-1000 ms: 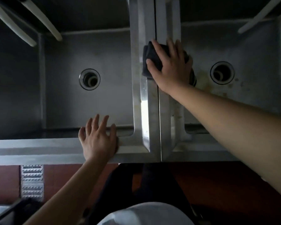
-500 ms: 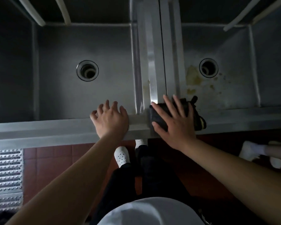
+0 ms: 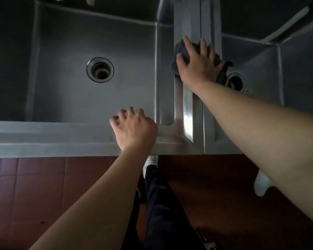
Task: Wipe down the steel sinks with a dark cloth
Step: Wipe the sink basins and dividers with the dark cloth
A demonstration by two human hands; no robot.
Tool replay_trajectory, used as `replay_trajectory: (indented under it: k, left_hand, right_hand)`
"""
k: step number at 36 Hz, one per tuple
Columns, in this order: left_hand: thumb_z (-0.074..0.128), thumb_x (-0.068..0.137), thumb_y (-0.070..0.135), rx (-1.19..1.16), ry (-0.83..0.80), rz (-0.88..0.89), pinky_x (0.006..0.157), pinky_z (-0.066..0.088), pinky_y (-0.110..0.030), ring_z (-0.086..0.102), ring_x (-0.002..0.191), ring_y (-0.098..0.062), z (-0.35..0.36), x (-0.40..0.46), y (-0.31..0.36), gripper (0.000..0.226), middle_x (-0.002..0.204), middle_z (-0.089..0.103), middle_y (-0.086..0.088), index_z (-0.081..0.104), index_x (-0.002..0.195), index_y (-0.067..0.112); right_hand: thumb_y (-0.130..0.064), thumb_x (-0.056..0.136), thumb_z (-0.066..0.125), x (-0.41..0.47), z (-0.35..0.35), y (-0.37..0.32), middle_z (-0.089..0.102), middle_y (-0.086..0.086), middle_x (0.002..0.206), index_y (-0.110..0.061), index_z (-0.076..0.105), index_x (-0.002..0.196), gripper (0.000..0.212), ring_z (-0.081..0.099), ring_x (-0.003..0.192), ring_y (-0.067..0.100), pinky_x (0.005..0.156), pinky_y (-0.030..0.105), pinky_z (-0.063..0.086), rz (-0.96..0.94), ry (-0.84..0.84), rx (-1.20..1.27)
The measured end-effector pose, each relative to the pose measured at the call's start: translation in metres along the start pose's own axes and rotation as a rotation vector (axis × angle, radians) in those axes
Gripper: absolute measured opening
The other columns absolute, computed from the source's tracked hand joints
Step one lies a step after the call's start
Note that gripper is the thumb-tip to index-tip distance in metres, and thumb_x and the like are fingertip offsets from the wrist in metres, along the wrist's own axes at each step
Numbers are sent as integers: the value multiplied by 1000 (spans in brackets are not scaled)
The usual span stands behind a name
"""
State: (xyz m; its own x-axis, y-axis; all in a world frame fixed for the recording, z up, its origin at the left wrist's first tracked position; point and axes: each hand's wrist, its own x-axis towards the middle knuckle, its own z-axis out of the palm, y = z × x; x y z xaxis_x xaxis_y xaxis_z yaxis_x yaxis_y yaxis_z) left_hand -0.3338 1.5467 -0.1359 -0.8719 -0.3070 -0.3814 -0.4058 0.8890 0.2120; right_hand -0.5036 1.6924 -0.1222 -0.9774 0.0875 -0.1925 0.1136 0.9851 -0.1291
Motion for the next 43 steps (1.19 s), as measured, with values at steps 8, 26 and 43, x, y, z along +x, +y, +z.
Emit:
replay_trajectory:
  k: [8, 26, 43]
  left_hand:
    - [32, 82, 31, -67, 29, 38, 88, 27, -44, 51, 97, -23, 1, 2, 0, 22, 85, 57, 2, 53, 78, 24]
    - [63, 84, 25, -208, 256, -102, 122, 0, -50, -3, 152, -25, -58, -68, -272, 88, 166, 4, -5, 14, 157, 25]
    - [65, 70, 5, -221, 246, -38, 117, -9, -31, -23, 149, -30, -35, -54, -291, 114, 164, -17, -5, -4, 157, 24]
  right_hand:
    - [-70, 91, 21, -32, 3, 12, 4, -5, 167, -59, 9, 147, 58, 0, 153, 28, 111, 72, -1, -39, -68, -42]
    - [-67, 92, 8, -232, 48, -91, 13, -5, 166, -56, 11, 149, 58, 8, 153, 27, 114, 68, -3, -151, -177, -66]
    - [-77, 90, 24, -227, 68, -265, -4, -6, 167, -53, -1, 152, 72, -7, 154, 24, 115, 66, -9, -739, -440, -13]
